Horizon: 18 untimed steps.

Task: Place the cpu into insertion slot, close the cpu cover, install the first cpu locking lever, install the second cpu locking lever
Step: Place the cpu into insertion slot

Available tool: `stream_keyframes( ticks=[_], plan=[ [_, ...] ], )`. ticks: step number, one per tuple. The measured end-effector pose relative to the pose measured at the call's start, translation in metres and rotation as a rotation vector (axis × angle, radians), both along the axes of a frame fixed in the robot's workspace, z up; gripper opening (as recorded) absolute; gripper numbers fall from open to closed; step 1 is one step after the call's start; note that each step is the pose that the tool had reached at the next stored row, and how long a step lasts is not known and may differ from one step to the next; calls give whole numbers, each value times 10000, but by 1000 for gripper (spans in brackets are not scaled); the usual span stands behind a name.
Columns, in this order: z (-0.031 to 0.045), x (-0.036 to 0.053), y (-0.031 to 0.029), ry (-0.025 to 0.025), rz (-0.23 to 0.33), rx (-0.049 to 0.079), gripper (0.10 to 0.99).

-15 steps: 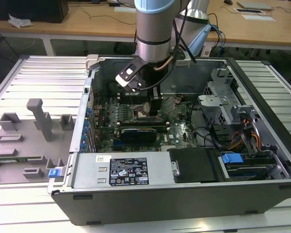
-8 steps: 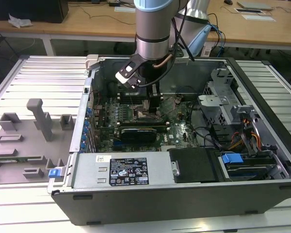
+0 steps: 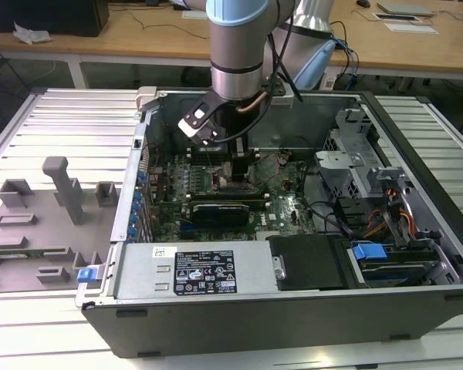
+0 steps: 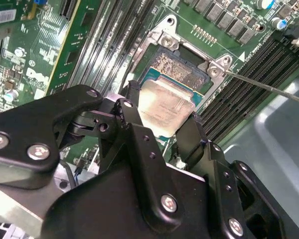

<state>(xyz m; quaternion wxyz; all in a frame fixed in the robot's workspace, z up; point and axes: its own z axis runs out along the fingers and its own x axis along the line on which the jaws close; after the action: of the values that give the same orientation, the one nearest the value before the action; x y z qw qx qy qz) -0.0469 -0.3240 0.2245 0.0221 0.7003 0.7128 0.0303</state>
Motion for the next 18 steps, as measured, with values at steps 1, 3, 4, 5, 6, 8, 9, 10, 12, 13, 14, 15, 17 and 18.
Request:
stream_keyframes(
  ticks=[1,3,4,5,6,8,9,10,12,13,14,15,17,18],
  plan=[
    [-13,-7,0,0,-27,0,541],
    [-48,-24,0,-1,-59,0,541],
    [-61,-29,0,0,-68,-1,541],
    [-69,-30,0,-1,-72,0,541],
    [-76,-33,0,0,-78,0,541],
    [-90,-37,0,-1,-86,0,541],
    [-104,-39,1,0,-88,0,541],
    [-108,-40,0,1,-90,-3,541],
    [-111,-40,1,-1,-91,0,541],
    [-114,-40,1,-2,-91,1,541],
    [-121,-40,1,-10,-91,3,541],
    [-124,-41,1,-14,-90,0,541],
    [-133,-47,1,-22,-67,-1,541],
    [-143,-54,1,-26,-47,1,541]
  ],
)
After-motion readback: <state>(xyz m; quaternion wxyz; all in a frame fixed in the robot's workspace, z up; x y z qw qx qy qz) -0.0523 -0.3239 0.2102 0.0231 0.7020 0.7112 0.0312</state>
